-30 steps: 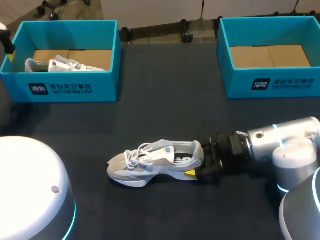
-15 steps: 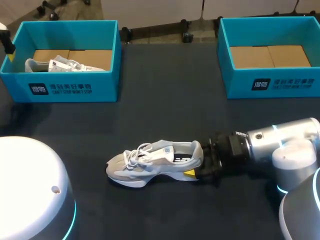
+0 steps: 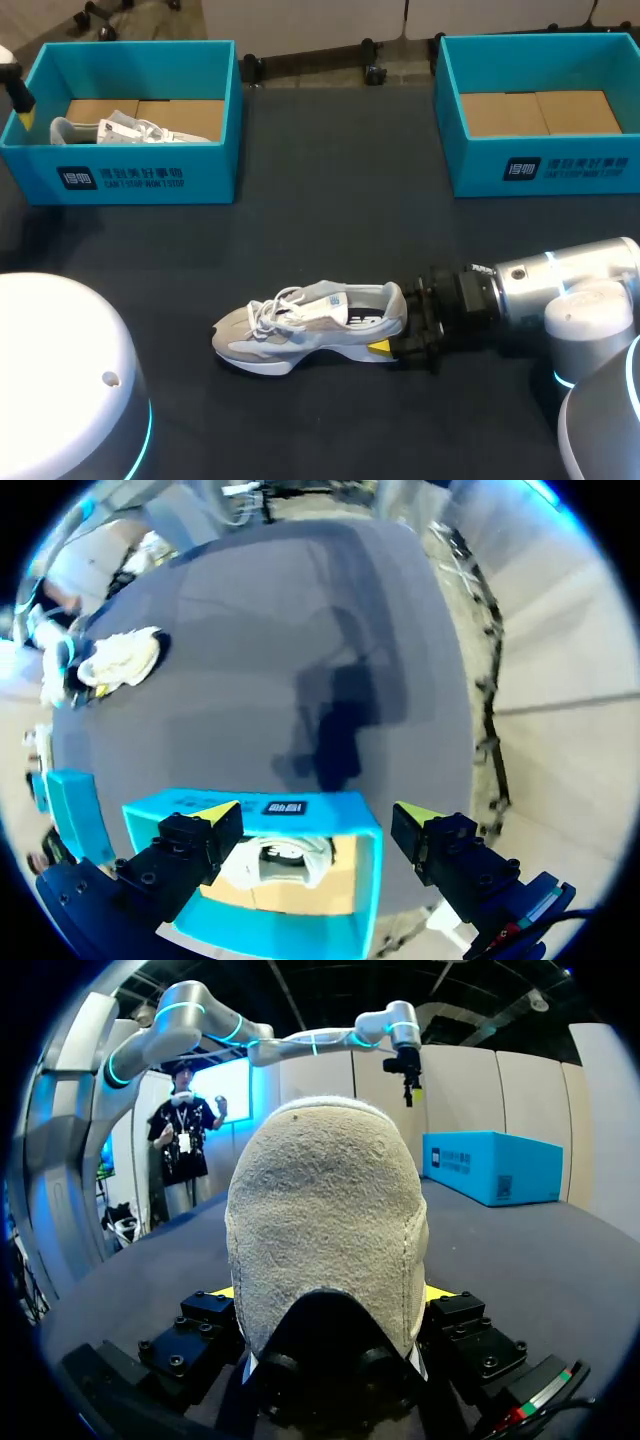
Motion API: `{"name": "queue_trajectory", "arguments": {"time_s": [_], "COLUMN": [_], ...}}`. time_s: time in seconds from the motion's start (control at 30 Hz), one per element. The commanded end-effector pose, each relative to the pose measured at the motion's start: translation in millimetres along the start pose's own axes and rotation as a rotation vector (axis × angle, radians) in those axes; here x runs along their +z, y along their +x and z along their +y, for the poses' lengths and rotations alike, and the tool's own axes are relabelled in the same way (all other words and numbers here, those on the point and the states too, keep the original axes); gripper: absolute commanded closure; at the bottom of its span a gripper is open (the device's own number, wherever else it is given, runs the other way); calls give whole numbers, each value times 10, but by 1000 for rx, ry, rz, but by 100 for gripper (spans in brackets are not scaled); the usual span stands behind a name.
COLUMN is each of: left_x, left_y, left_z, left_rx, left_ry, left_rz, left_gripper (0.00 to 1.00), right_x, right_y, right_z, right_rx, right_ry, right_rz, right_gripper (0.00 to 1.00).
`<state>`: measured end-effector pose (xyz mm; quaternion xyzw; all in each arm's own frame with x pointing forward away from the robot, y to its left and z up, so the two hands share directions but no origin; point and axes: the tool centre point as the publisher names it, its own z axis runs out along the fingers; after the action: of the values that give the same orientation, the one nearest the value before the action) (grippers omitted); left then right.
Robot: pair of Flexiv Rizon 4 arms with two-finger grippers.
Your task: Take the shoe out of the shoebox, open the shoe tongue, remove and reinsert the insole, then place the shoe into the shoebox
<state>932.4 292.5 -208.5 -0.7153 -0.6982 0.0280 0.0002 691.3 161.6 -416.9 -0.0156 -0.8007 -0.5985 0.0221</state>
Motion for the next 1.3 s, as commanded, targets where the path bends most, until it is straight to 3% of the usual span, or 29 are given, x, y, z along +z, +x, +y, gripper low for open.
{"name": "queue_trajectory", "arguments": {"time_s": [0.03,0.1,0.17,0.37,0.43,0.97,1.07,1.3], "left_x": [-63,-52,-55,-45,-41,-56,-73,-80], "left_y": [-268,-384,-498,-857,-982,-1009,-1116,-1257], "left_z": [-103,-192,-270,-581,-680,-721,-834,-979], "left_rx": [-260,-369,-493,-690,-764,-796,-939,-1283], "left_ry": [120,126,180,203,92,94,129,291], "left_rz": [36,67,79,23,39,16,22,59], "left_gripper": [0,0,0,0,0,0,0,0], "right_x": [18,18,18,18,18,18,18,18], "right_y": [20,20,20,20,20,20,20,20], "right_z": [-6,-6,-6,-6,-6,-6,-6,-6], "right_rx": [0,0,0,0,0,0,0,0], "right_ry": [2,2,2,2,2,2,2,2], "right_rz": [-1,-1,-1,-1,-1,-1,-1,-1], "right_gripper": [100,100,100,100,100,100,100,100]}}
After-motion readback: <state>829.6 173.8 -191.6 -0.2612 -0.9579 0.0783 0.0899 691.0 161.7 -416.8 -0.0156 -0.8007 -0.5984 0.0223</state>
